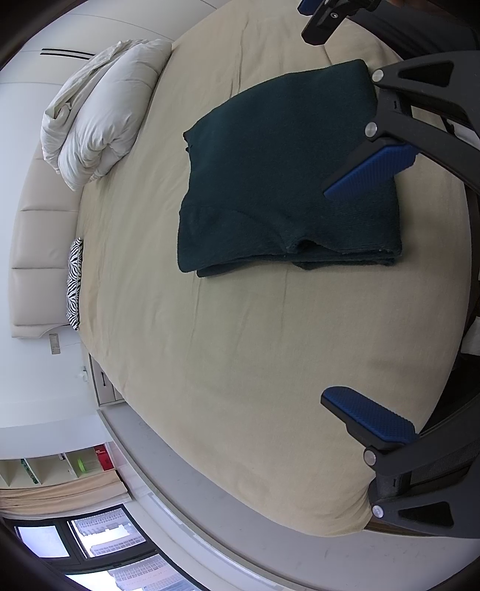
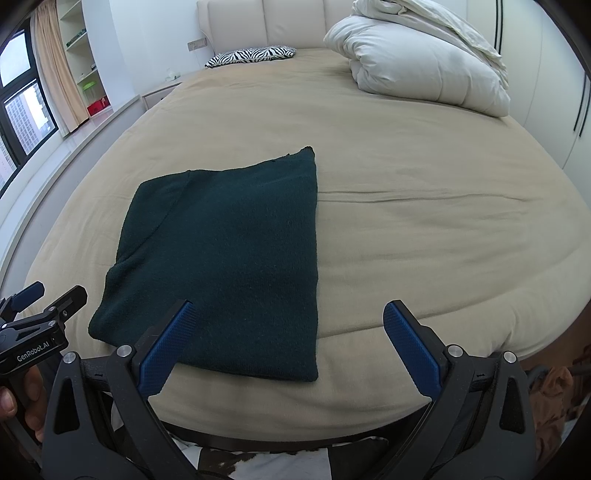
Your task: Fold small clothes
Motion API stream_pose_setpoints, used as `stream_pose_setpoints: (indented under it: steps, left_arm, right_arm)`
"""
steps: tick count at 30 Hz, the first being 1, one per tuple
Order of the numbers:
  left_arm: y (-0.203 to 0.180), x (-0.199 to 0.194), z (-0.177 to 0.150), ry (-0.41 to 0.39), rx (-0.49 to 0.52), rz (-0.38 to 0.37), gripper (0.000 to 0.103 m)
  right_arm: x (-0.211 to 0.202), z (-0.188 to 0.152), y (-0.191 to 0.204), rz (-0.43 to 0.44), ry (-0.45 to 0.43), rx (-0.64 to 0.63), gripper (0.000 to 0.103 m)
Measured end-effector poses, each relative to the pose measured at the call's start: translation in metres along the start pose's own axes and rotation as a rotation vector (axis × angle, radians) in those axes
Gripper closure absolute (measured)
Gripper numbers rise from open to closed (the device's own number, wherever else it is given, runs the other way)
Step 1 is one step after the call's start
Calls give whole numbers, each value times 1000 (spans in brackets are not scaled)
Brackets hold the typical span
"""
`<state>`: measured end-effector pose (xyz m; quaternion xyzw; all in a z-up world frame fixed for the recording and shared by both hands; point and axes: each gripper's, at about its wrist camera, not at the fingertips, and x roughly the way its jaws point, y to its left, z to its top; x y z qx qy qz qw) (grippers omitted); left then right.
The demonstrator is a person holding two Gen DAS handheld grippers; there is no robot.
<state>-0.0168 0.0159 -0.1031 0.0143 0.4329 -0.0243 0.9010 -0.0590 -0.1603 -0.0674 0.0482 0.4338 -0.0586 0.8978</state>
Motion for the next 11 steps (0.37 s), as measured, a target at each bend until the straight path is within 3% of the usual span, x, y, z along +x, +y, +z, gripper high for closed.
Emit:
stream_pose_setpoints:
  steps: [11]
  left_arm:
    - [-1,2,-1,5,6,-3,0]
  right_arm:
    - [1,-1,-3,4,5,6,0]
